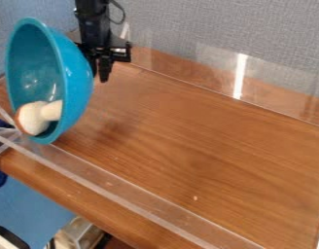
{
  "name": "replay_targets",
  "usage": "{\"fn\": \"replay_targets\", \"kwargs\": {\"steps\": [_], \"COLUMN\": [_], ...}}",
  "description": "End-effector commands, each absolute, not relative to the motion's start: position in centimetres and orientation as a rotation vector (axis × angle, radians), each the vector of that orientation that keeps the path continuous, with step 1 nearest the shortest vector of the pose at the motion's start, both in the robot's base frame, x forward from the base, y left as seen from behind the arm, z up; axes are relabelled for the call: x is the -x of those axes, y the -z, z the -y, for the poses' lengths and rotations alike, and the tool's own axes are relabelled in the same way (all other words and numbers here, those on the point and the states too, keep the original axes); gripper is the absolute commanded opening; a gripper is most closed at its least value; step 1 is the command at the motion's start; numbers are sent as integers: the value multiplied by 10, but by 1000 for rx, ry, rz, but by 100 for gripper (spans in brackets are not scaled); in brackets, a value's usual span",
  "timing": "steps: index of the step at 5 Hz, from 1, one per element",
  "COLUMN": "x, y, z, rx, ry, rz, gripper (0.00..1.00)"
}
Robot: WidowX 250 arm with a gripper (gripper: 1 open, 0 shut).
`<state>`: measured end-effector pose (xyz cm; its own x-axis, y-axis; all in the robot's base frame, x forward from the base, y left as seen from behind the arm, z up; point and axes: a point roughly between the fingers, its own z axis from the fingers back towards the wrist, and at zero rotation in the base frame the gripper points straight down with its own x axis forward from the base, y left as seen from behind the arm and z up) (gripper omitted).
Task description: Remove the mushroom from inside the blue bowl and put it on the table
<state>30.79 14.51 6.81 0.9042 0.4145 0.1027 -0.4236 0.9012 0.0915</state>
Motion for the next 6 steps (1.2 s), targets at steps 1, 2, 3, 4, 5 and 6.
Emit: {"fn": "replay_targets", "kwargs": {"steps": [1,2,3,4,5,6], "x": [-300,-289,-278,-266,-242,-243], "y": [-96,-88,-76,-64,-55,-43], "z": [-149,-176,-197,-195,-186,-194], "rx": [-116,-132,-142,-160,-167,-182], "ry": [-548,-632,-696,-698,-696,-757], "rz": [131,121,102,93,76,32], "gripper": [0,0,0,0,0,0]}}
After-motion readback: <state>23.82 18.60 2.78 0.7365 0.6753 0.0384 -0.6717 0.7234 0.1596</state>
